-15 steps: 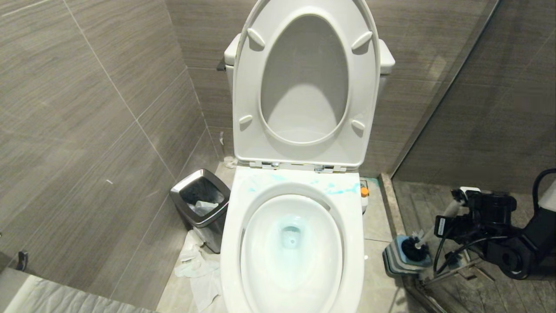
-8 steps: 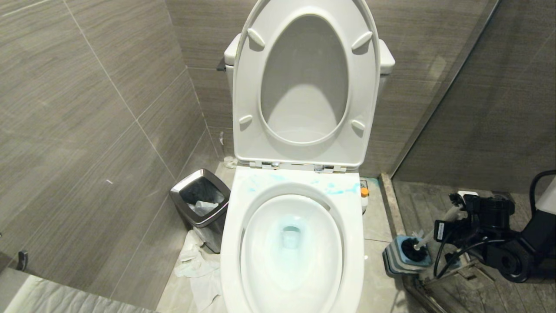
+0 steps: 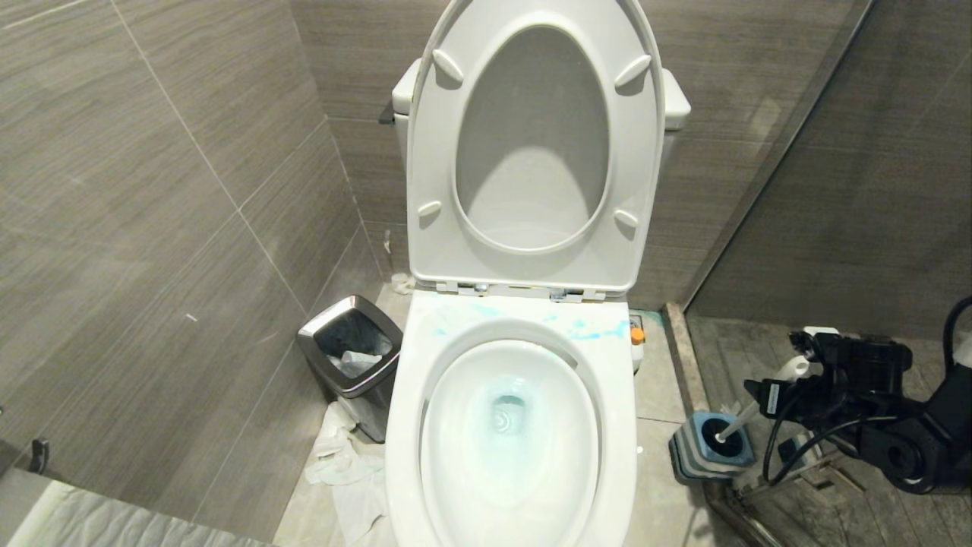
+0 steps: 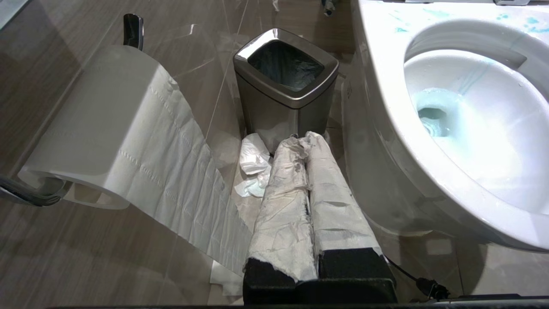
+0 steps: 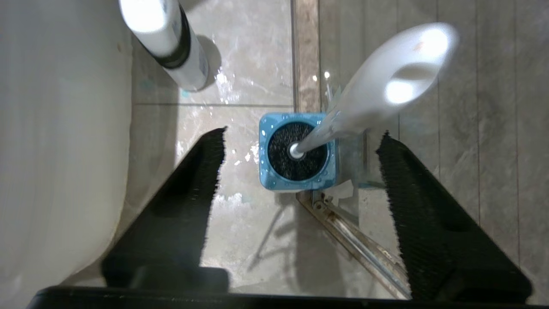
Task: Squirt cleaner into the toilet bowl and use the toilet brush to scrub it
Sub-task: Put the toilet brush back, then flush the toilet
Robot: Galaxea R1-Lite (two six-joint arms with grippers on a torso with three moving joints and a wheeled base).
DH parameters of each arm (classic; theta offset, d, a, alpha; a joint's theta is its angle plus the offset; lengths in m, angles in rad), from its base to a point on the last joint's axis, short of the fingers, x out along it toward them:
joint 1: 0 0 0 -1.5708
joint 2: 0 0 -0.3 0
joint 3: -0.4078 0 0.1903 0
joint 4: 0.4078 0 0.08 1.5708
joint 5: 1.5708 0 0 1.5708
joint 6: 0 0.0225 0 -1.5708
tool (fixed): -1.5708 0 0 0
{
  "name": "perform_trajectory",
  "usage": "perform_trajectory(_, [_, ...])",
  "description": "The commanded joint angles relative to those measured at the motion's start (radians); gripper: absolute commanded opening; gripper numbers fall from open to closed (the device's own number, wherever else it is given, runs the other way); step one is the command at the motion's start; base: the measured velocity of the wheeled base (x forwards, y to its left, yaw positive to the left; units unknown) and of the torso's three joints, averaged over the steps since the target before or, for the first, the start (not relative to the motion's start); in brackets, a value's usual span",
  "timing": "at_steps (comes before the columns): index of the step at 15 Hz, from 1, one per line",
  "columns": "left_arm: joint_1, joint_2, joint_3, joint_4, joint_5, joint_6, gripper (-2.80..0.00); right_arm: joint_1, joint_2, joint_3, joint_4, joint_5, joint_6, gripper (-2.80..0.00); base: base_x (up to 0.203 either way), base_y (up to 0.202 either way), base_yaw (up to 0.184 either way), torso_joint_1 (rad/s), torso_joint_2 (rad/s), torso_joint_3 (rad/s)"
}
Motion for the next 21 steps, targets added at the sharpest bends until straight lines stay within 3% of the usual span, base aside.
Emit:
perform_trajectory(1, [0.000, 0.000, 0.002, 0.001, 0.000, 0.000, -2.80, 0.000, -0.087, 0.032, -0.004, 0.001, -0.009, 0.00, 0.000, 0.000, 0.000, 0.000, 0.00, 0.000])
perform_trajectory(5, [0.000, 0.000, 0.002, 0.001, 0.000, 0.000, -2.80, -0.007, -0.231, 0.124, -0.003, 0.049, -0.090, 0.00, 0.000, 0.000, 0.000, 0.000, 0.00, 0.000])
perform_trajectory(10, [0.000, 0.000, 0.002, 0.001, 0.000, 0.000, -2.80, -0.005, -0.425, 0.223, -0.004, 0.168, -0.115, 0.00, 0.000, 0.000, 0.000, 0.000, 0.00, 0.000])
perform_trajectory(11, [0.000, 0.000, 0.002, 0.001, 0.000, 0.000, -2.80, -0.005, -0.466, 0.229, -0.004, 0.196, -0.125, -2.80, 0.000, 0.000, 0.000, 0.000, 0.00, 0.000])
perform_trajectory(15, [0.000, 0.000, 0.002, 0.001, 0.000, 0.000, -2.80, -0.005, -0.561, 0.255, -0.002, 0.219, -0.145, -2.80, 0.000, 0.000, 0.000, 0.000, 0.00, 0.000])
perform_trajectory(21, [0.000, 0.000, 0.002, 0.001, 0.000, 0.000, -2.80, -0.005, -0.736, 0.483, -0.001, 0.314, -0.096, -2.80, 0.000, 0.000, 0.000, 0.000, 0.00, 0.000])
